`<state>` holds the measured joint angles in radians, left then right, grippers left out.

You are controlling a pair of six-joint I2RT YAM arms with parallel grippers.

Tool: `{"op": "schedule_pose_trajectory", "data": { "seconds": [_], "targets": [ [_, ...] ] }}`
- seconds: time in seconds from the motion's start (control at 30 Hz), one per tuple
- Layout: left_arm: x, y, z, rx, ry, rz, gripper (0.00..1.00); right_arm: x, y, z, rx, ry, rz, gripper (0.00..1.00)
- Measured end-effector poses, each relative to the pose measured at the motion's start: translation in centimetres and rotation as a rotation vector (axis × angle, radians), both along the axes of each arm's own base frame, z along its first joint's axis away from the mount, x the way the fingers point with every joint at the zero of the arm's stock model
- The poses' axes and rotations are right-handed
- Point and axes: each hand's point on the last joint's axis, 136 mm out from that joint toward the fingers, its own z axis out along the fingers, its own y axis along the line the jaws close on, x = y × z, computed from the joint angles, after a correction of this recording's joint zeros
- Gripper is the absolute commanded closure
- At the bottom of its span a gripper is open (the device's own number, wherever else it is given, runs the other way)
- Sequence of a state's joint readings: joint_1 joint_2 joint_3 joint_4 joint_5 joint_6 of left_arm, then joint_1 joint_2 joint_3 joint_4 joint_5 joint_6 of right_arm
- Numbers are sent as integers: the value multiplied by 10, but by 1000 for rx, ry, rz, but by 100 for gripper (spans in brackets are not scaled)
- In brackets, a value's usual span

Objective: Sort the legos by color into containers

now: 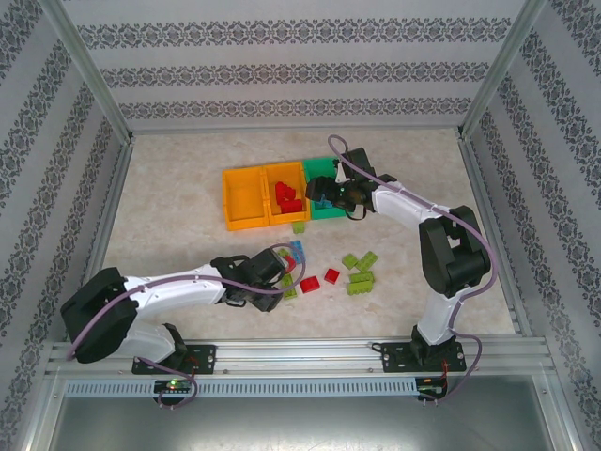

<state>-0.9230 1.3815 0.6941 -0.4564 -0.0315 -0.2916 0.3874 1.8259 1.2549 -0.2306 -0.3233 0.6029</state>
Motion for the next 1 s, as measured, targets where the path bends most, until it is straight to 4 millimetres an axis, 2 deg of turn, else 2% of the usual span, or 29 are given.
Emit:
{"op": "schedule_pose_trajectory", "data": {
  "seconds": [0.2, 0.4, 0.6, 0.83, 0.9, 1.0],
  "targets": [
    [1, 2, -3, 15, -1, 7, 44, 0, -3, -2, -2, 5, -6, 15],
    [4, 3, -4, 26, -10, 13, 50, 0, -3, -1, -1, 3, -6, 15],
    [8, -2, -6, 24, -16, 17, 62, -1, -3, 0, -1, 1, -6, 15],
    [12, -1, -4, 26, -34, 31, 66, -3, -5, 8, 6, -16, -7, 14],
    [13, -1, -2, 25, -41, 34, 66, -3, -8, 11, 7, -22, -12, 14],
    [19, -4, 11, 10, -72, 39, 66, -7, -16, 11, 4, -21, -24, 14]
  ]
}}
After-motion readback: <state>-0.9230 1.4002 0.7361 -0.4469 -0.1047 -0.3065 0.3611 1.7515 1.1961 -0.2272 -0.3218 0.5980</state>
